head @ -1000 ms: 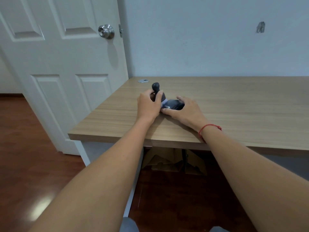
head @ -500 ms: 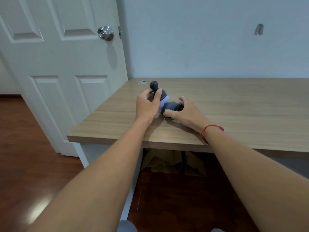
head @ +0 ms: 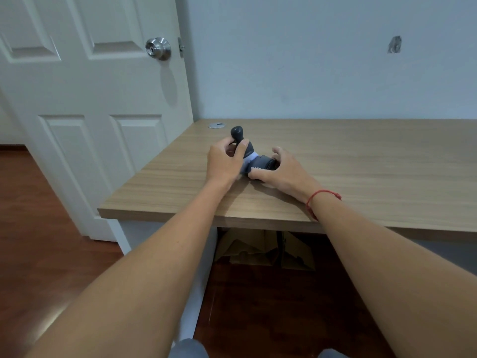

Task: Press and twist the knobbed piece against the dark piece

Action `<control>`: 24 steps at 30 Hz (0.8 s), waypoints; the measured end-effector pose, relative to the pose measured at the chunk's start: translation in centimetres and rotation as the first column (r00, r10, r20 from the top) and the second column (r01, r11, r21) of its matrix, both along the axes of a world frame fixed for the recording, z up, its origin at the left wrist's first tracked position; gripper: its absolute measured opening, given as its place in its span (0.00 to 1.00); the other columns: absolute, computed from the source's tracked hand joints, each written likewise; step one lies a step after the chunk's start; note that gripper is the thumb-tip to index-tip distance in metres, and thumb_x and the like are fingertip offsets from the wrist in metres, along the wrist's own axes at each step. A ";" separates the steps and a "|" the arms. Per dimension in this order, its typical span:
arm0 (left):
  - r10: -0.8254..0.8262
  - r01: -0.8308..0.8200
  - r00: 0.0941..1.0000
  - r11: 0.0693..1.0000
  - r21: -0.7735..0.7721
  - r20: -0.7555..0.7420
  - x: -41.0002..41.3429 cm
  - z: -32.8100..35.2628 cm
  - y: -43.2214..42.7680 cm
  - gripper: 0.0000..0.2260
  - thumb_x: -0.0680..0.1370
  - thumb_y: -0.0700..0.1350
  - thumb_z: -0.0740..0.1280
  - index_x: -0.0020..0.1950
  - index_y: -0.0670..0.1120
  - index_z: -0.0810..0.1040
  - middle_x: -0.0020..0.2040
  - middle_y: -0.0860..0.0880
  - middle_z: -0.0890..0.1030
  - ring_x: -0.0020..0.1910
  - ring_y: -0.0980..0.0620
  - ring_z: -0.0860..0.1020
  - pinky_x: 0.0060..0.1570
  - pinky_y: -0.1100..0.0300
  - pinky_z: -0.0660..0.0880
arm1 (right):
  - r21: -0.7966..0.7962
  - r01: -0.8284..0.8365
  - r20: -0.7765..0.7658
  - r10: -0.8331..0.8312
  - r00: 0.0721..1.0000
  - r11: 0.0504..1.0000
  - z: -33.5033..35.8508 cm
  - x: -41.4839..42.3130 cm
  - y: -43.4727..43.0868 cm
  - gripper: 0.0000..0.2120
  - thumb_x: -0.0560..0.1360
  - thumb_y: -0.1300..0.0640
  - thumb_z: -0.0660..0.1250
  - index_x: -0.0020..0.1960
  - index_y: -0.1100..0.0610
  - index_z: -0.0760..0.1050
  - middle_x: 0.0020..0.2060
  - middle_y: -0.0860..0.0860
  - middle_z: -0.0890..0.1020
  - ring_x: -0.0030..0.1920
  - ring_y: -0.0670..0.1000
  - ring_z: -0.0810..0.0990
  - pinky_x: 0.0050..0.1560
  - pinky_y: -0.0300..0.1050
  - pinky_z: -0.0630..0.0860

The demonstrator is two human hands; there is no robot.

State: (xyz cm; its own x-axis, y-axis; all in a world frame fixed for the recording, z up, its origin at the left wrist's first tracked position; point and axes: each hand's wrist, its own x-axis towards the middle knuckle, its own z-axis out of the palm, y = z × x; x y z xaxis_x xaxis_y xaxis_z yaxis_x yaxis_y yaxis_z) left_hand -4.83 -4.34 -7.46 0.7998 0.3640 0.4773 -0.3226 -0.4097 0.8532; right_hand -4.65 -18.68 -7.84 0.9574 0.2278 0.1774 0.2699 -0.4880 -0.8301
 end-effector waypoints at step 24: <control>-0.317 0.391 0.909 0.873 0.291 -0.271 0.1 5.1 -0.3 0.10 0.74 0.41 0.72 0.55 0.42 0.83 0.48 0.43 0.86 0.43 0.54 0.83 0.55 0.53 0.80 | 0.073 -0.147 -0.230 0.160 0.960 0.986 1.3 1.1 -1.6 0.50 0.58 0.51 0.81 0.75 0.52 0.61 0.66 0.46 0.76 0.67 0.48 0.73 0.69 0.46 0.65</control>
